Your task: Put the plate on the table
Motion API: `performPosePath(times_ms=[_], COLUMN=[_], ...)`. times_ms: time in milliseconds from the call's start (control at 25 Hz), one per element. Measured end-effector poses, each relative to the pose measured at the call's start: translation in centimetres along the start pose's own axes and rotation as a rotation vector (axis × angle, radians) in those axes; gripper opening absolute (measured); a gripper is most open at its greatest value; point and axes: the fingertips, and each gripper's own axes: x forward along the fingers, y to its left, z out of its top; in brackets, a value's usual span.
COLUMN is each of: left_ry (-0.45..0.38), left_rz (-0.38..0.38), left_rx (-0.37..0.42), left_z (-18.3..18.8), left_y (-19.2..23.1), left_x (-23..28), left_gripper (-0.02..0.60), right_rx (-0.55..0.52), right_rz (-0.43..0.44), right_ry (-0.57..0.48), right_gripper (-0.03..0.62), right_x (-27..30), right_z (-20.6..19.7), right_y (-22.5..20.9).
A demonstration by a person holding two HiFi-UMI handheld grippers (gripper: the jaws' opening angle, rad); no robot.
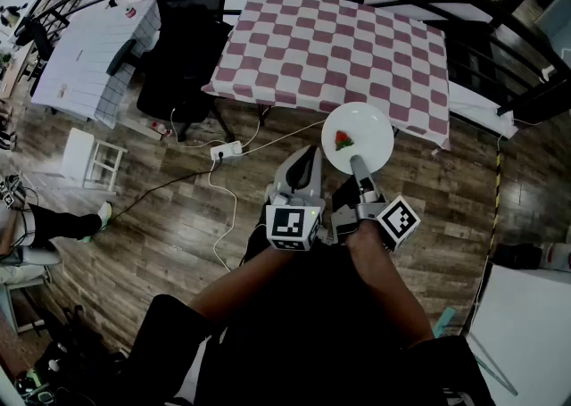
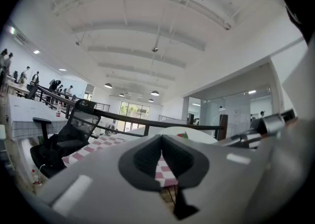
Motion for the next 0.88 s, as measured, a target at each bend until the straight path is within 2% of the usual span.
performPosePath(times_ms=[240,600,880], left_ry=[-0.003,0.030,0.062], left_rz=[-0.004,-0.019,-0.017], left_rx=[0.008,0.015,0.014], left_z=[-0.1,-1.2,-2.2], left_y=[-1.1,-2.1,-0.9], left_x=[-0.5,-0.9,0.8], left_gripper=[0.009,0.009,0.009], right_rx=[-0.018,0.175,0.196], right_rz=[-0.008,-0.043,-0.071], right_ry=[0.002,0.041,0.011], right_gripper=[0.020,0.020,0.018], right_x=[-1.5,-2.8,-1.2], right_z=[0.2,-1.7,-0.9], right_y=[-0.3,-2.6,-3.6])
